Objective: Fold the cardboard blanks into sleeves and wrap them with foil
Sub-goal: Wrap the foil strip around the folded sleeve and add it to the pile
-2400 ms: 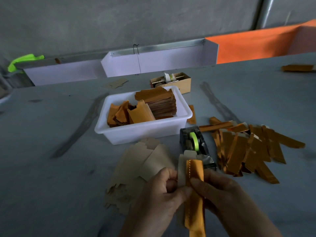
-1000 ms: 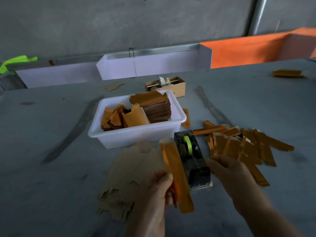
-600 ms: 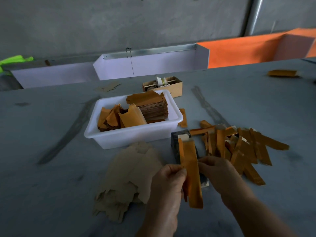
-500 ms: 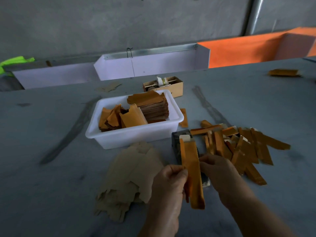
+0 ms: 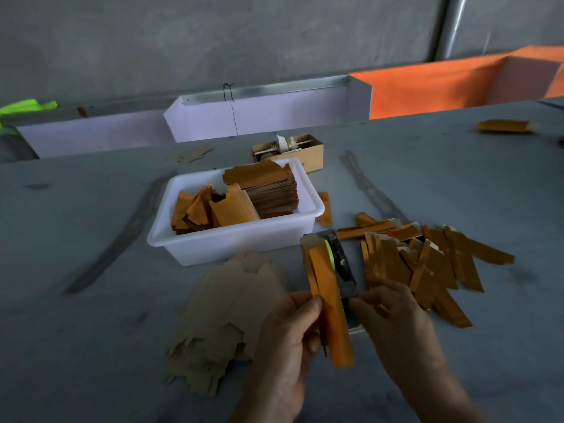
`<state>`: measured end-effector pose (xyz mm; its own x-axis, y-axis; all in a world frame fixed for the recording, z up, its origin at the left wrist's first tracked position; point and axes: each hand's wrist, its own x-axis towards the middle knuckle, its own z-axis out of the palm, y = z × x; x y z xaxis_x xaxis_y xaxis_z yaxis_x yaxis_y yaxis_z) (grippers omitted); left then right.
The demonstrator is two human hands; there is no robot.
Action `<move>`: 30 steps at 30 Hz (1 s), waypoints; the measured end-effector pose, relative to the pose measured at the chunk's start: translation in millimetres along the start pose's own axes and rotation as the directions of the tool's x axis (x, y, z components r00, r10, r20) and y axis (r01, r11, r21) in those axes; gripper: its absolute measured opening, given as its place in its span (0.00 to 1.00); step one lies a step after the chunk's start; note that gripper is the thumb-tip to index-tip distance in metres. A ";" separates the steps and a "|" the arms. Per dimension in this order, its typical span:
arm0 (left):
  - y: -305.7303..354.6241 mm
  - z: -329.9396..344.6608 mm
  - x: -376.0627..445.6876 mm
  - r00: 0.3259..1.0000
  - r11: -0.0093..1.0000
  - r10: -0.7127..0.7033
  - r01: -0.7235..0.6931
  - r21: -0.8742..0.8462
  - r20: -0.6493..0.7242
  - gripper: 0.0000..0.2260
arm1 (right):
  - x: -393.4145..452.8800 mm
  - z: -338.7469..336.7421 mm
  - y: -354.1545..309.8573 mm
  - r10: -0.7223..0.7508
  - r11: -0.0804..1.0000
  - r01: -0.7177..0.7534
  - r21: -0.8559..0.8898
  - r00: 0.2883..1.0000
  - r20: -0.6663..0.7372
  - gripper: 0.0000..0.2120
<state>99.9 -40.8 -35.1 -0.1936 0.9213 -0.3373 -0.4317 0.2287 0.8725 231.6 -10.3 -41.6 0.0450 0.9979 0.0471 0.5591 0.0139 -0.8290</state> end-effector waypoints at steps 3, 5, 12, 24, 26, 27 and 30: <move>0.6 4.0 -0.8 0.998 0.988 0.048 -0.054 0.146 0.047 0.05 | -4.3 4.5 0.1 -0.048 0.996 0.045 -0.078 0.998 -0.043 0.08; 2.6 6.3 -0.5 0.996 0.959 0.062 -0.076 0.273 0.058 0.05 | -7.3 7.9 0.2 -0.037 0.997 0.033 -0.073 0.998 -0.057 0.08; 13.0 13.0 -5.6 0.991 0.885 0.107 -0.132 0.446 0.080 0.04 | -13.9 18.1 5.8 0.030 0.999 -0.026 0.039 0.996 -0.087 0.03; 20.4 14.1 -4.1 0.994 0.891 0.105 -0.108 0.441 0.031 0.06 | -13.9 -16.4 8.5 -0.027 0.995 0.034 0.096 0.997 -0.077 0.10; 21.3 11.6 -5.7 0.995 0.906 0.097 -0.093 0.414 0.011 0.07 | -12.3 -30.2 1.3 0.077 0.937 -0.077 0.340 0.997 0.014 0.09; 21.4 11.2 -7.3 0.996 0.915 0.086 -0.081 0.395 0.005 0.07 | -12.9 -35.2 -4.7 0.073 0.906 -0.097 0.412 0.995 0.075 0.09; 20.9 10.8 -11.3 0.998 0.932 0.064 -0.066 0.357 0.017 0.06 | -15.6 -43.2 -21.0 -0.075 0.912 -0.026 0.409 0.971 0.228 0.12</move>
<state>102.6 -43.0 -9.3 -0.2058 0.9393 -0.2747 -0.0750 0.2647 0.9614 255.0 -28.9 -0.8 -0.1871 0.9821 -0.0197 0.1699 0.0126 -0.9854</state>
